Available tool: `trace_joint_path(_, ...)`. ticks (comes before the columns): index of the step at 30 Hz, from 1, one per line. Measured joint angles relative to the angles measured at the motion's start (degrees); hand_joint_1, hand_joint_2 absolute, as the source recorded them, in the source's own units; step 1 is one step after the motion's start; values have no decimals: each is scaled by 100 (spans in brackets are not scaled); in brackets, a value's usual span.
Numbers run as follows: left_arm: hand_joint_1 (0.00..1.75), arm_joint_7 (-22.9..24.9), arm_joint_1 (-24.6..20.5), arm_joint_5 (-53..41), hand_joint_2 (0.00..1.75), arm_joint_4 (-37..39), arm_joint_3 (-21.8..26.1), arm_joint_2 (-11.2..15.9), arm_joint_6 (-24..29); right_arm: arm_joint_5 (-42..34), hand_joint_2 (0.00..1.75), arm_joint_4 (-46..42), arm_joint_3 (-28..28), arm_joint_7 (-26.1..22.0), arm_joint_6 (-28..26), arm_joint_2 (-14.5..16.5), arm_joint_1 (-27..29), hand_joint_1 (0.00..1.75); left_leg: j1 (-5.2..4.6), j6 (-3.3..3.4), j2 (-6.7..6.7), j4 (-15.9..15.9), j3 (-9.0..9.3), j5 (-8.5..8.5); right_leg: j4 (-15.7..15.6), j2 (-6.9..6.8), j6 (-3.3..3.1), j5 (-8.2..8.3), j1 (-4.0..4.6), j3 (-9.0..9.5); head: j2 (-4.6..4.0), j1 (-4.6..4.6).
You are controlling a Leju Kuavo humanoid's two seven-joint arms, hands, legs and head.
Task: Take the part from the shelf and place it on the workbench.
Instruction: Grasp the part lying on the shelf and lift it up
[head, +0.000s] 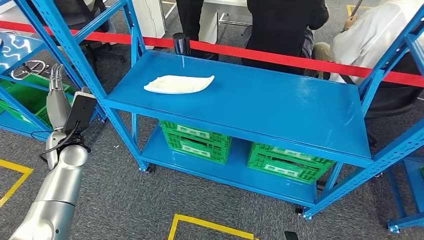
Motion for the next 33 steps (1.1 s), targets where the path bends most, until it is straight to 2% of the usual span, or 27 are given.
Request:
trace_joint_path(2, 0, -11, 12, 15, 0, -13, -1, 1, 2, 4, 0, 0, -2, -8, -5, 1, -1, 0, 15, -65, 8, 56, -10, -43, -39, 0, -69, -1, -16, 56, -1, -8)
trace_joint_path(3, 0, -12, 18, 20, 0, -21, -1, 4, 3, 8, 0, 0, -3, -17, -7, 1, -4, 0, 20, -96, 12, 205, -78, -116, -60, 0, -102, -1, -32, 94, -1, -20)
trace_joint_path(4, 0, -5, 33, 22, 0, -28, -1, 10, 3, 12, 0, 0, -3, -29, -7, 1, -4, 0, 27, -123, 15, 478, -218, -233, -74, -1, -130, -8, -39, 125, -1, -31)
trace_joint_path(6, 0, 15, 88, 19, 0, -31, -1, 21, 2, 19, 0, 0, -3, -53, -8, 0, 1, 0, 31, -168, 16, 1240, -654, -507, -74, 1, -164, -49, -39, 175, -1, -46)
trace_joint_path(7, 0, 29, 132, 17, 0, -33, -1, 25, 1, 20, 0, 0, -3, -60, -10, 0, 5, 0, 33, -181, 17, 1524, -847, -555, -73, 2, -167, -74, -39, 203, -1, -47)
trace_joint_path(8, 0, 39, 173, 16, 0, -41, -1, 27, 1, 21, 0, 0, -3, -65, -11, 0, 9, 0, 36, -187, 17, 1621, -955, -495, -72, 4, -164, -102, -39, 234, 0, -48)
trace_joint_path(9, 0, 48, 202, 16, 0, -55, -1, 28, 1, 22, 0, 0, -4, -67, -13, 0, 13, 0, 40, -186, 18, 1484, -944, -321, -70, 5, -155, -134, -40, 273, 0, -48)
trace_joint_path(11, 0, 55, 225, 17, 0, -98, -1, 33, 1, 25, 0, 0, -5, -74, -14, 0, 15, 0, 45, -169, 28, 759, -681, 155, -65, 6, -119, -205, -38, 357, -1, -48)
trace_joint_path(12, 0, 55, 225, 17, 0, -116, -1, 38, 1, 26, 0, 0, -5, -77, -15, 0, 10, 0, 38, -146, 32, 394, -521, 303, -57, 8, -90, -245, -28, 384, -1, -49)
trace_joint_path(13, 0, 56, 230, 18, 0, -131, -1, 44, 1, 26, 0, 0, -5, -79, -16, 0, 5, 0, 31, -113, 34, 152, -410, 374, -55, 9, -60, -273, -19, 400, -1, -45)
trace_joint_path(14, 0, 56, 239, 18, 0, -143, -1, 49, 1, 26, 0, 0, -5, -81, -17, 0, 2, 0, 20, -73, 32, 39, -355, 368, -58, 9, -29, -294, -13, 405, -1, -42)
trace_joint_path(16, 0, 57, 258, 19, 0, -167, -1, 52, 1, 26, 0, 0, -5, -81, -21, -1, -2, 0, 9, 17, 18, 19, -331, 332, -74, 4, 38, -326, -12, 422, -1, -35)
trace_joint_path(18, 0, 64, 259, 12, 0, -198, -1, 53, -3, 28, 0, 0, -5, -84, -26, -3, -8, 0, 19, 92, 15, -3, -288, 312, 91, -1, 107, -438, -20, 375, -1, -23)
trace_joint_path(19, 0, 82, 259, -4, 0, -211, -1, 53, -11, 33, 0, 0, -5, -85, -28, -3, -12, 0, 29, 123, 18, -14, -262, 303, 341, -1, 134, -562, -26, 257, -1, -13)
trace_joint_path(21, 0, 148, 275, -68, 0, -222, -1, 54, -39, 46, 0, 1, -6, -83, -29, -2, -5, 0, 25, 165, 23, -13, -241, 275, 1114, -2, 168, -867, -33, -169, -1, 5)
trace_joint_path(22, 0, 185, 293, -109, 0, -221, -1, 54, -60, 54, 0, 1, -7, -81, -29, -3, 4, 0, 21, 176, 22, -10, -236, 262, 1441, -2, 175, -946, -36, -383, -1, 7)
trace_joint_path(23, 0, 213, 312, -147, 0, -221, -1, 55, -79, 60, 0, 1, -8, -80, -29, -3, 13, 0, 18, 181, 17, -5, -229, 248, 1594, -2, 174, -920, -35, -520, -1, 7)
trace_joint_path(24, 0, 230, 327, -181, 0, -220, -1, 57, -95, 64, 0, 1, -9, -80, -29, -4, 18, 0, 17, 178, 10, 2, -215, 231, 1518, -2, 163, -777, -35, -544, -1, 8)
trace_joint_path(26, 0, 242, 342, -234, 0, -220, -1, 62, -105, 65, 0, 0, -14, -83, -28, -7, 15, 0, 17, 155, -2, 13, -171, 191, 812, -3, 111, -304, -26, -298, -1, 8)
trace_joint_path(27, 0, 240, 341, -255, 0, -219, -1, 66, -104, 61, 0, 0, -18, -85, -27, -9, 10, 0, 6, 131, -5, 24, -156, 167, 424, -6, 79, -133, -12, -139, -1, 8)
trace_joint_path(28, 0, 238, 340, -272, 0, -217, -1, 77, -103, 58, 0, 1, -23, -86, -25, -11, 5, 0, -7, 111, -6, 35, -149, 145, 146, -7, 57, -30, -9, -20, -1, 7)
trace_joint_path(29, 0, 236, 339, -283, 0, -216, -1, 91, -102, 56, 0, 1, -29, -86, -22, -10, 4, 0, -22, 110, -5, 41, -148, 127, 2, -8, 49, 2, -5, 42, -1, 4)
trace_joint_path(32, 0, 235, 340, -294, 0, -214, -3, 123, -102, 54, 0, 1, -43, -86, -16, -3, 8, 0, -37, 113, 4, 18, -131, 121, -32, 4, 47, -3, -1, 60, -1, 1)
trace_joint_path(33, 0, 236, 340, -295, 0, -214, -3, 128, -102, 53, 0, 1, -46, -86, -16, -3, 9, 0, -35, 94, 8, 1, -119, 128, -31, 9, 33, -4, 2, 60, -1, 1)
